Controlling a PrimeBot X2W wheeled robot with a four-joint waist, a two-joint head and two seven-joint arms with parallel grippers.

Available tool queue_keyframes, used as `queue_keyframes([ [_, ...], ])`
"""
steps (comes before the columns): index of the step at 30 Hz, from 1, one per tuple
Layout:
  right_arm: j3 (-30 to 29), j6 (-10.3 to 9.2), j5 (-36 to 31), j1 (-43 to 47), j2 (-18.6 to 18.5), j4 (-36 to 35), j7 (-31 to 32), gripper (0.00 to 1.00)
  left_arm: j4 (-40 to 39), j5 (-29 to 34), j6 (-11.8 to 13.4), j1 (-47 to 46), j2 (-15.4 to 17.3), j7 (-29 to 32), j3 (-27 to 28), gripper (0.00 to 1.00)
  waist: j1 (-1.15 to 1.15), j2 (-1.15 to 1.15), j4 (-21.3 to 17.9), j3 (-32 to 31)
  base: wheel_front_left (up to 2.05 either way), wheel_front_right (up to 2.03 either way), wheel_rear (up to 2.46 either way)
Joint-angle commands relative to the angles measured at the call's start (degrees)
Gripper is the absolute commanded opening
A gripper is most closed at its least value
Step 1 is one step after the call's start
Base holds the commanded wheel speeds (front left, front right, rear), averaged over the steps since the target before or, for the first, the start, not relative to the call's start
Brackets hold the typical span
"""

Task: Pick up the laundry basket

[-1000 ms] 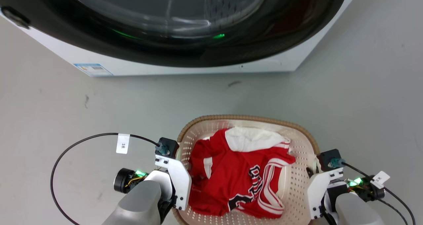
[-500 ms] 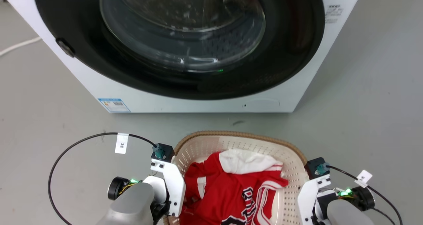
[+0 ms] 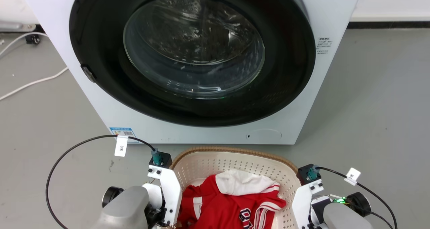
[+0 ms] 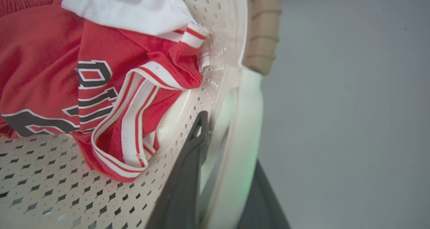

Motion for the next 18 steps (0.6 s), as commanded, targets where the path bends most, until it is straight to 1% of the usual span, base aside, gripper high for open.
queue_keyframes([
  [1, 1.7, 0.79, 0.3, -0.5, 1.3, -0.6, 0.7, 0.00, -1.6, -0.6, -0.7, -1.7, -1.2, 0.2, -0.5, 0.00, 0.01, 0.00, 0.0, -0.9, 0.00, 0.00, 0.00],
  [6, 5.3, 0.80, 3.6, -1.0, 1.3, -0.4, 3.0, 0.00, -1.9, -3.4, -0.7, -1.0, -0.1, 4.2, -2.2, 0.00, 0.01, 0.00, -0.1, -2.8, 0.00, 0.00, 0.00],
  [15, 11.5, 0.80, 9.2, -2.9, -0.1, -1.9, 7.8, 0.00, -2.5, -7.5, -0.7, -2.1, 1.3, 8.8, -4.5, 0.00, 0.01, 0.00, -0.3, -4.6, 0.00, 0.00, 0.00],
  [18, 13.7, 0.80, 11.1, -3.6, -0.6, -2.4, 8.9, 0.00, -2.5, -8.4, -0.7, -2.4, 1.6, 9.4, -5.3, 0.00, 0.01, 0.00, -0.2, -5.0, 0.00, 0.00, 0.00],
])
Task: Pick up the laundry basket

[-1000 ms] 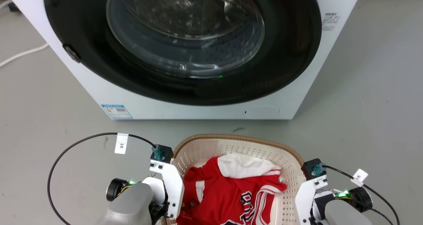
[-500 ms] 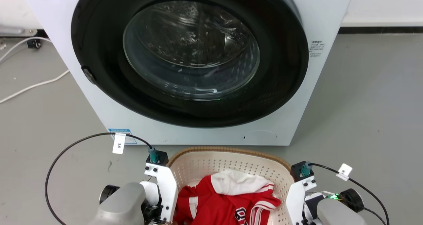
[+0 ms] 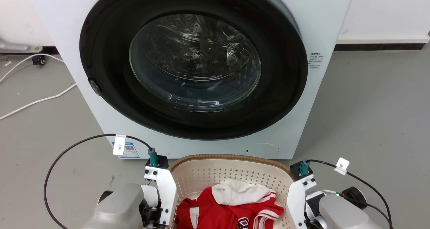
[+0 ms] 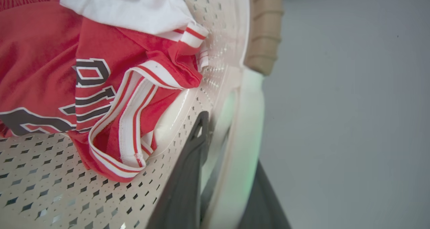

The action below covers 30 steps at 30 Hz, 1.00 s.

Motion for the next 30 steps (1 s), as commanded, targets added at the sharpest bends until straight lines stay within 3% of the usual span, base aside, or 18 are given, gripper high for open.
queue_keyframes([
  [1, 1.6, 0.80, 0.3, -0.9, 0.5, -1.0, 0.3, 0.00, -0.9, -0.5, -0.7, -1.2, -0.7, 0.3, -0.4, 0.00, 0.01, 0.00, 0.0, -0.2, 0.00, 0.00, 0.00],
  [30, 15.1, 0.80, 14.0, -2.7, -1.7, -0.8, 1.6, 0.00, 1.2, -5.8, -0.7, -1.6, -0.8, 1.5, -5.9, 0.00, 0.01, 0.00, 0.0, -1.9, 0.00, 0.00, 0.00],
])
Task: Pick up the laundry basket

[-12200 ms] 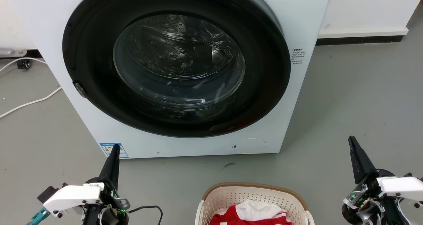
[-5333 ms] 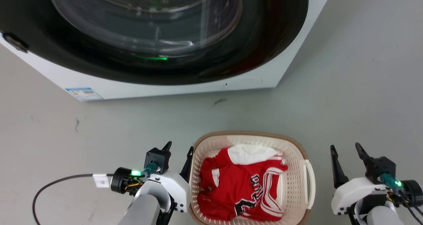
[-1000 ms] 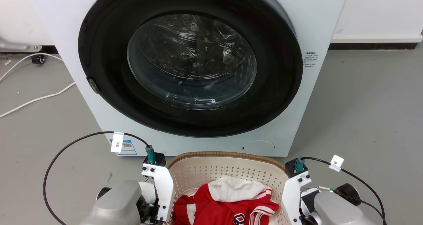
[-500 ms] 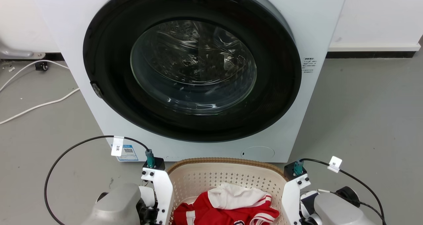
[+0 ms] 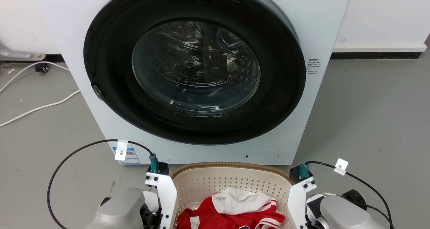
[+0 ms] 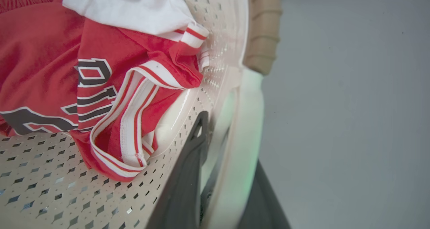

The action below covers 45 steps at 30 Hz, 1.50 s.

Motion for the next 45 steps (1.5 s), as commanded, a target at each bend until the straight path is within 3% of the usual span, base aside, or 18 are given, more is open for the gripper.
queue_keyframes([
  [1, 1.2, 0.80, 0.1, -0.9, 0.3, -0.2, -0.3, 0.00, -0.4, 0.0, -0.7, -1.4, -0.5, 0.0, -0.5, 0.00, 0.00, 0.00, 0.0, 0.1, 0.00, 0.00, 0.00],
  [45, 10.7, 0.80, 9.0, -2.5, -0.1, 0.5, -1.8, 0.00, -0.1, -3.6, -0.7, -2.2, -0.2, -1.4, -4.6, 0.00, 0.00, 0.00, 0.1, 0.6, 0.00, 0.00, 0.00],
])
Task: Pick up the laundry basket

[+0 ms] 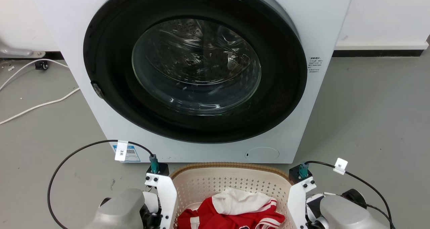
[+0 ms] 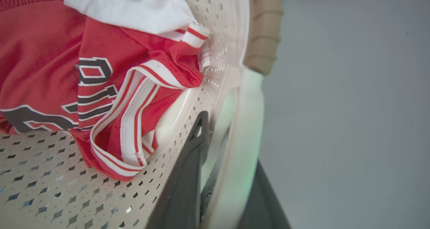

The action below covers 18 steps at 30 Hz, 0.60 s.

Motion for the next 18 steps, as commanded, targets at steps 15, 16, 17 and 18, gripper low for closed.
queue_keyframes([
  [15, 1.8, 0.81, 0.4, -0.7, 0.1, -0.5, -0.1, 0.00, -0.5, -0.5, -0.7, -1.0, -0.4, -0.3, -0.9, 0.00, 0.00, 0.00, 0.0, -0.2, 0.00, 0.00, 0.00],
  [16, 1.8, 0.81, 0.4, -0.7, 0.1, -0.5, -0.1, 0.00, -0.5, -0.6, -0.7, -1.0, -0.4, -0.2, -0.9, 0.00, 0.00, 0.00, 0.0, -0.2, 0.00, 0.00, 0.00],
  [17, 1.8, 0.81, 0.5, -0.7, 0.1, -0.5, -0.1, 0.00, -0.5, -0.5, -0.7, -1.0, -0.4, -0.2, -0.9, 0.00, 0.00, 0.00, 0.0, -0.2, 0.00, 0.00, 0.00],
  [18, 1.9, 0.81, 0.5, -0.7, 0.1, -0.5, -0.1, 0.00, -0.5, -0.6, -0.7, -1.0, -0.4, -0.2, -1.0, 0.00, 0.00, 0.00, 0.0, -0.2, 0.00, 0.00, 0.00],
])
